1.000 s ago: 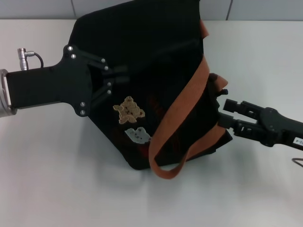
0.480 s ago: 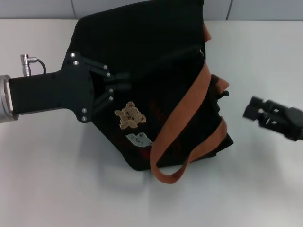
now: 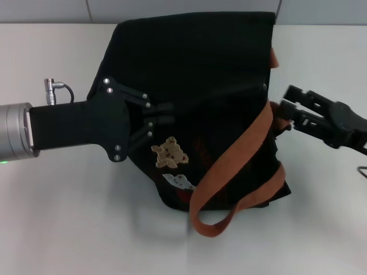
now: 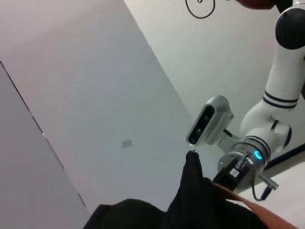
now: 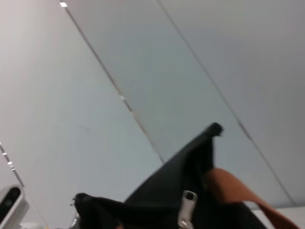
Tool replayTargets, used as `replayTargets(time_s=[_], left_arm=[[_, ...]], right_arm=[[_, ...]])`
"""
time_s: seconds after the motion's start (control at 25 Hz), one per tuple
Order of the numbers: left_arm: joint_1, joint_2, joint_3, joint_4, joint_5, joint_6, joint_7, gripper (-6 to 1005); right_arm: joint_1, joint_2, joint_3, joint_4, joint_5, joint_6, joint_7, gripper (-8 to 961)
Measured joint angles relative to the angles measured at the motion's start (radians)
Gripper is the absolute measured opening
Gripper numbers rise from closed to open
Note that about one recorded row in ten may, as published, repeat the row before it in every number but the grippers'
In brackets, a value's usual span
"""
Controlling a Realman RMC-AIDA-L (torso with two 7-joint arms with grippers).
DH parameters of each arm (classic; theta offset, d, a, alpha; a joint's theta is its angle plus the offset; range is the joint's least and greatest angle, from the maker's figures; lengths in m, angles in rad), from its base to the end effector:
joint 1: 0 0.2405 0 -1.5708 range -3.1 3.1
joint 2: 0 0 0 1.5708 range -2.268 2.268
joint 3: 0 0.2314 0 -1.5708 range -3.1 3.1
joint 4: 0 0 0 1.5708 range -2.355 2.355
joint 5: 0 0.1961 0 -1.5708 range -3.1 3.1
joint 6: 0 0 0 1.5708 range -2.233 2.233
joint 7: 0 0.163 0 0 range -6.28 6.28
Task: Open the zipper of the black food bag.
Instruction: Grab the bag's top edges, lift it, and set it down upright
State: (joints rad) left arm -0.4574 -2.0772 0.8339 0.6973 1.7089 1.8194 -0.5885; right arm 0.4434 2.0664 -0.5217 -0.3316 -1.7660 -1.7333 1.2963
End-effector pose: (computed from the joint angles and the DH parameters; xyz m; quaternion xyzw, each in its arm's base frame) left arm -0.1866 0.2780 0.0112 -0.9040 0.2125 -0.3274 0.1745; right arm 0.2311 0.2754 -0.0002 -0.8285 0.3055 0.4532 0.1220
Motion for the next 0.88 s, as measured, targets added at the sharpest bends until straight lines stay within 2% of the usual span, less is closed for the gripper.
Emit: replayTargets(time_s=[0.12,0.44,0.68,0.88], left_arm=[[0.003,0.0,0.0,-0.014,-0.01,0.0,0.024,70],[0.003,0.001,0.001,-0.069,-0.013,-0.028,0.082,70],[-0.001,0.0,0.001,-0.082,-0.011,-0.029,0.101,70],[0.0,0.0,0.0,-0.082,-0.017,-0.024,0.108,70]], right_arm=[[0.021,0.009,0.0,0.0,0.0,-0.007,-0.018,791],[0.057,0.015,-0.006,0.021,0.042,-0.041,-0.03,785],[0.091,0.017,-0.008,0.051,0.045,-0.025,-0.044,568],[0.105,0.018,-0.01,0.081,0.039,0.025,-0.068,508]])
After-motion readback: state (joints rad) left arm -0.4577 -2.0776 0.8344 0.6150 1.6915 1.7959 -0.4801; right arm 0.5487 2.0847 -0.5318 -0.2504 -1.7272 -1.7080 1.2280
